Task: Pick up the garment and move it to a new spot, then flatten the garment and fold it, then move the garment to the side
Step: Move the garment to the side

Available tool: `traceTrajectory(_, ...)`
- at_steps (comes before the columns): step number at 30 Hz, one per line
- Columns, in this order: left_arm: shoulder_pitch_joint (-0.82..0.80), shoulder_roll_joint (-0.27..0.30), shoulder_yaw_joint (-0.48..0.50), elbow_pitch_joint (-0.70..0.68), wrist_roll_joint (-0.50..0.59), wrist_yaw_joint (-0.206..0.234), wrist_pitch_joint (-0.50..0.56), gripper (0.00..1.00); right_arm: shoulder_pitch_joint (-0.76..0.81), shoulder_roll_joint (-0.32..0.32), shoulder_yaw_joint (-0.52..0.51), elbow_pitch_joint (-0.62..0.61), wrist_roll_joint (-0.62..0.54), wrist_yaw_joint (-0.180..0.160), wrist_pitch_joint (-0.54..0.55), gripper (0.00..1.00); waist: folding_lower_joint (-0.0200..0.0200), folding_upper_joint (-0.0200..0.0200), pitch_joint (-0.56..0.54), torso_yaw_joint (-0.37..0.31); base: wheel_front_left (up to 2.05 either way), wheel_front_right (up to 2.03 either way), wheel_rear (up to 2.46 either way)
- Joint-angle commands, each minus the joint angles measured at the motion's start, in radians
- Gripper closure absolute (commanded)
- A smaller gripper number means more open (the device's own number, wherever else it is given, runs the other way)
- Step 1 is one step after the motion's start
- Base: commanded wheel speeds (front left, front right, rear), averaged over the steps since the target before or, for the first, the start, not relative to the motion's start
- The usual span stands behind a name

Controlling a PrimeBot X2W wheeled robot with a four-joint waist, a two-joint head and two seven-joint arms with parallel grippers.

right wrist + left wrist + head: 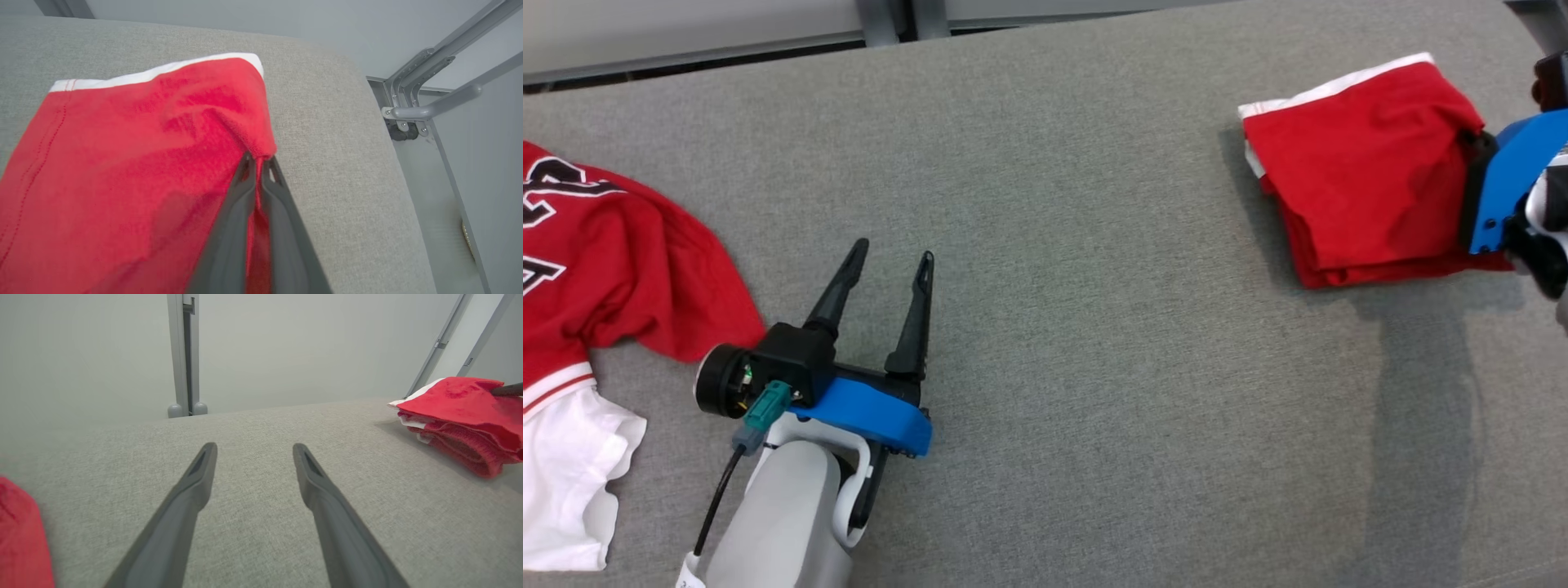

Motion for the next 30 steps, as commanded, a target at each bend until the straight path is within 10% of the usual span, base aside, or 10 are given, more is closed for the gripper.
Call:
traceTrajectory(1, -0.021, 0.007, 0.011, -0.009, 0.001, 0.003, -0.003, 0.00, -0.042, -0.027, 0.005, 0.017, -0.021, 0.000, -0.014, 1.00, -0.0002, -0.0002, 0.034, 0.029, 0.00, 0.00, 0.00)
traceTrajectory(16, -0.033, -0.007, 0.039, -0.015, 0.008, 0.003, -0.003, 0.00, -0.118, -0.059, -0.060, 0.063, -0.078, 0.000, -0.036, 1.00, -0.0002, -0.0002, 0.068, 0.050, 0.00, 0.00, 0.00)
traceTrajectory(17, -0.032, -0.009, 0.041, -0.013, 0.009, 0.003, -0.003, 0.00, -0.113, -0.059, -0.068, 0.063, -0.082, 0.000, -0.031, 0.96, -0.0002, -0.0002, 0.066, 0.050, 0.00, 0.00, 0.00)
traceTrajectory(20, -0.023, -0.012, 0.044, -0.008, 0.009, 0.002, -0.003, 0.00, -0.093, -0.044, -0.089, 0.063, -0.093, 0.000, -0.031, 0.00, -0.0002, -0.0002, 0.055, 0.047, 0.00, 0.00, 0.00)
traceTrajectory(30, 0.020, -0.027, 0.058, 0.005, -0.003, 0.000, -0.003, 0.00, -0.077, 0.037, -0.080, 0.054, -0.158, 0.000, -0.131, 0.00, -0.0002, -0.0002, -0.055, 0.039, 0.00, 0.00, 0.00)
